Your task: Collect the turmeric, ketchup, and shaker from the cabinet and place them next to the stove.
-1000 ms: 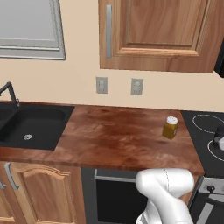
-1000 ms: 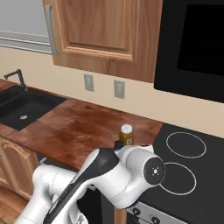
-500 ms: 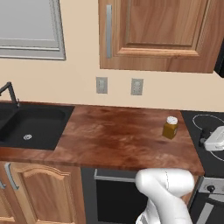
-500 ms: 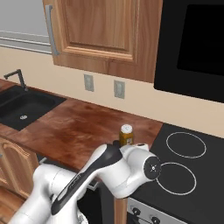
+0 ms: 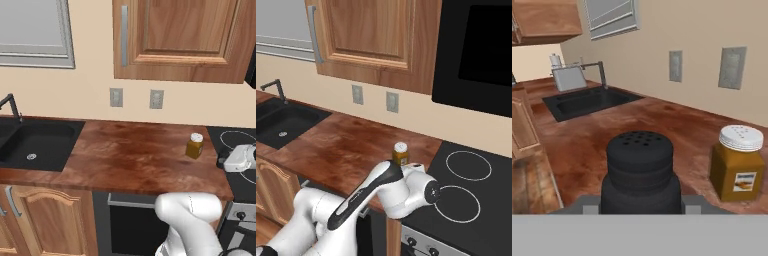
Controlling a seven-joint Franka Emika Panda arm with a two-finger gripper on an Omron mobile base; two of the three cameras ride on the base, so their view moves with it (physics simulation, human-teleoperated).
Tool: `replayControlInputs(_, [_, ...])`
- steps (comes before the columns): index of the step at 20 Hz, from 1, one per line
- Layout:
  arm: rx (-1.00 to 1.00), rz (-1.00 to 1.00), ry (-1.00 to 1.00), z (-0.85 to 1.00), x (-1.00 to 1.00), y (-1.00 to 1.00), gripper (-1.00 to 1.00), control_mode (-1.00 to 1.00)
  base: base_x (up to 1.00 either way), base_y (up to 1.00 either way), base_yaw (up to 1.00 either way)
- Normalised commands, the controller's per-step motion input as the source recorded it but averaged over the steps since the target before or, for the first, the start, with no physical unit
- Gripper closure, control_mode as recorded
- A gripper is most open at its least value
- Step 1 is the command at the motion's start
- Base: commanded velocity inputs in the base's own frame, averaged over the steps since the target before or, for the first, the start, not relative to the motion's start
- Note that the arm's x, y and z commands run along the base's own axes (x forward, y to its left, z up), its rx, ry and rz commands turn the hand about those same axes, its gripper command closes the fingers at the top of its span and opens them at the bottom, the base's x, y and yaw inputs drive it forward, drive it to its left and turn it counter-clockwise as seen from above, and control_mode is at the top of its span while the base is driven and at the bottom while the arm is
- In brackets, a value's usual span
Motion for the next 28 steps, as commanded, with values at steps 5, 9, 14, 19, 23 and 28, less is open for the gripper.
replayControlInputs(5, [0.01, 0.06, 0.0, -0.24, 0.31, 0.0, 1.0, -1.0, 0.0, 0.0, 0.0])
replayControlInputs(9, [0.01, 0.06, 0.0, -0.27, 0.26, -0.07, 1.0, -1.0, 0.0, 0.0, 0.0])
replayControlInputs(14, [0.0, 0.03, 0.0, -0.29, 0.18, -0.2, 1.0, -1.0, 0.0, 0.0, 0.0])
replayControlInputs(19, [0.0, 0.03, 0.0, -0.29, 0.09, -0.17, 1.0, -1.0, 0.0, 0.0, 0.0])
replayControlInputs(23, [0.0, 0.03, 0.0, -0.25, 0.08, -0.09, 1.0, -1.0, 0.0, 0.0, 0.0])
replayControlInputs(28, [0.0, 0.04, 0.0, -0.24, 0.08, -0.02, 1.0, -1.0, 0.0, 0.0, 0.0])
